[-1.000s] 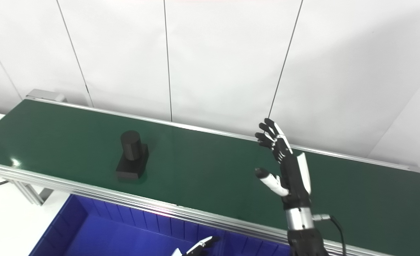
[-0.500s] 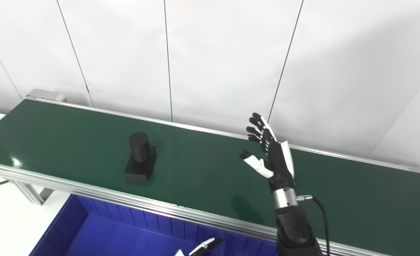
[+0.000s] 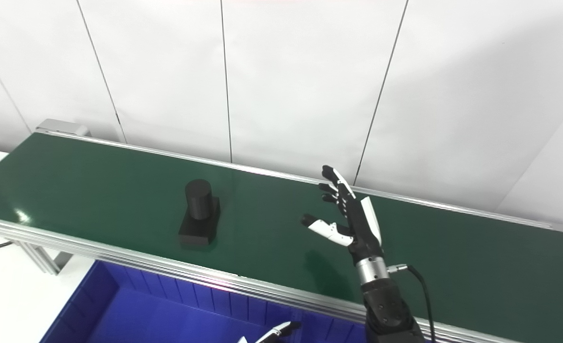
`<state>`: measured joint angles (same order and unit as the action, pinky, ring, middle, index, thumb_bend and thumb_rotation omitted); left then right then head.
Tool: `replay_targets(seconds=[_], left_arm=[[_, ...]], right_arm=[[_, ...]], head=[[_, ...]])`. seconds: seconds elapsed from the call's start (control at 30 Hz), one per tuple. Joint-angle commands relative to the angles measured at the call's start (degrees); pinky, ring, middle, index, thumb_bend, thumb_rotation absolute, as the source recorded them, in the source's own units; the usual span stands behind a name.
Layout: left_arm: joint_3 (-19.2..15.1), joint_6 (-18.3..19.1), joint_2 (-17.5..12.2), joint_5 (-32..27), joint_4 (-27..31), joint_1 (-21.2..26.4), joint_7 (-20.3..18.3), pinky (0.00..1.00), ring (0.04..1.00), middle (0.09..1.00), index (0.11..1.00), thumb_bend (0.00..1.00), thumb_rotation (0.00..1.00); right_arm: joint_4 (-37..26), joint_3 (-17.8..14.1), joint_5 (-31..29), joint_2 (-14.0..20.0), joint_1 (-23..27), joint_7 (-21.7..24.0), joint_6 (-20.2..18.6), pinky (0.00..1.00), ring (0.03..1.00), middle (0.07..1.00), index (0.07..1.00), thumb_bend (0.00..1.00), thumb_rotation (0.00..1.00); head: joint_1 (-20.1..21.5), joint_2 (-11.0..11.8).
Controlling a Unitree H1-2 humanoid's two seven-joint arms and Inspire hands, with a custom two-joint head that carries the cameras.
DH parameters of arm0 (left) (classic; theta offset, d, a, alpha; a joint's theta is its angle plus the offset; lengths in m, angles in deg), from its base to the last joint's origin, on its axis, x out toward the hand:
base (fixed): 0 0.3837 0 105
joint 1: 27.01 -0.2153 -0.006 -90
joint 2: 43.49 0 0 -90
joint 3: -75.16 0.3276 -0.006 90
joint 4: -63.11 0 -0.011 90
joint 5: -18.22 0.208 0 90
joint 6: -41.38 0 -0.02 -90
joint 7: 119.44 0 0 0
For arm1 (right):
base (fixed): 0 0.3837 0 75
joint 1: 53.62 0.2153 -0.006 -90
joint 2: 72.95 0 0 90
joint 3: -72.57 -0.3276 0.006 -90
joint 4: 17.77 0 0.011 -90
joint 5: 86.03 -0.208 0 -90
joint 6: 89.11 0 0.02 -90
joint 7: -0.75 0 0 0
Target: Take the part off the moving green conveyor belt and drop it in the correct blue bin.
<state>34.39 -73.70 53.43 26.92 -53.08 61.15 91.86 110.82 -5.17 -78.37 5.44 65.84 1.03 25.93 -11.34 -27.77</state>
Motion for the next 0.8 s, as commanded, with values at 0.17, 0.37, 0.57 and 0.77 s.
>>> replay_targets(seconds=[0.17,0.37,0.57,0.77], left_arm=[[1.1,-1.8,-0.1,1.0,2.0,0.4,1.5,0.84,0.896,0.92,0.879,0.8,0.83],[2.2,-1.8,-0.1,1.8,1.8,0.6,3.0,0.86,0.894,0.921,0.888,0.81,0.85],[2.7,-1.8,0.0,1.6,2.0,0.5,3.6,0.85,0.89,0.914,0.89,0.82,0.85],[2.5,-1.8,-0.2,1.3,3.1,-0.1,3.1,0.85,0.895,0.916,0.893,0.84,0.86]], right_arm=[[1.3,1.0,2.9,0.2,4.4,-1.7,1.8,0.76,0.827,0.897,0.928,0.86,0.5],[3.7,1.3,6.5,0.7,5.5,-3.7,1.8,0.75,0.81,0.873,0.916,0.87,0.43],[6.1,1.0,8.0,0.9,7.0,-3.9,1.6,0.74,0.823,0.876,0.908,0.89,0.45],[5.7,1.0,9.4,1.5,6.9,-3.7,0.7,0.78,0.881,0.923,0.921,0.88,0.44]], head=[[-0.2,-0.3],[-0.4,-0.3],[-0.6,-0.5],[-0.4,-0.9]])
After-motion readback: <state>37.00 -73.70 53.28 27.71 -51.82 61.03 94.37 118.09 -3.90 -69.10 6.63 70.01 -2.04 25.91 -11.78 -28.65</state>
